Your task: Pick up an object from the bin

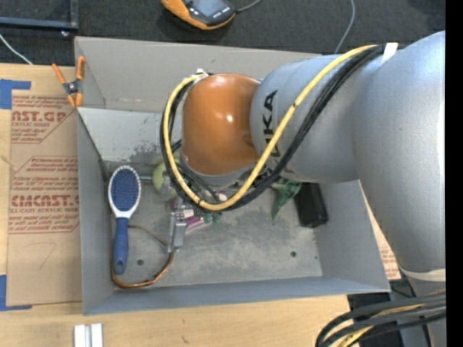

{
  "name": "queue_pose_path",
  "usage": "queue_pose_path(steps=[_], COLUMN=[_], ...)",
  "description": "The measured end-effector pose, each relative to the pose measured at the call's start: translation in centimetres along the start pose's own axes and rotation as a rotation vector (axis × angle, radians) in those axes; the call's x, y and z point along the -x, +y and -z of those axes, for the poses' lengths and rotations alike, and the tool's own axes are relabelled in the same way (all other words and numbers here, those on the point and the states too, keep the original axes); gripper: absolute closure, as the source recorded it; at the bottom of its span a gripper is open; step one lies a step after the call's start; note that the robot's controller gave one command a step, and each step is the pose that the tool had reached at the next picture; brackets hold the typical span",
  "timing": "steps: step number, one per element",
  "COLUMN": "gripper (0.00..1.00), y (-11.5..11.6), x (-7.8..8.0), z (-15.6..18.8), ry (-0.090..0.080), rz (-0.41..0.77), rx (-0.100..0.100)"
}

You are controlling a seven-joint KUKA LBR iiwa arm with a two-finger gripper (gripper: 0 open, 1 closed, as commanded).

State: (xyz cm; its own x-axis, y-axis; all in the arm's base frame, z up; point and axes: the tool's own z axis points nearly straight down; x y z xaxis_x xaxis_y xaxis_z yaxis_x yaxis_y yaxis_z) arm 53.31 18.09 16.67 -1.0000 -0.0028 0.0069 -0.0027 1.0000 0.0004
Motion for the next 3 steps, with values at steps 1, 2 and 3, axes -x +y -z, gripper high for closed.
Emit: queue_pose_path(steps=[1,2,3], gripper=[0.00,0.00,0.00], y=[-0.1,-4.1,-1.7], x=[0.2,-2.7,-2.2], z=[0.5,-7.9,-8.1], ry=[-0.008,-0.005,-0.002], rz=[-0.002,0.027,0.046], rx=[0.001,0.001,0.000])
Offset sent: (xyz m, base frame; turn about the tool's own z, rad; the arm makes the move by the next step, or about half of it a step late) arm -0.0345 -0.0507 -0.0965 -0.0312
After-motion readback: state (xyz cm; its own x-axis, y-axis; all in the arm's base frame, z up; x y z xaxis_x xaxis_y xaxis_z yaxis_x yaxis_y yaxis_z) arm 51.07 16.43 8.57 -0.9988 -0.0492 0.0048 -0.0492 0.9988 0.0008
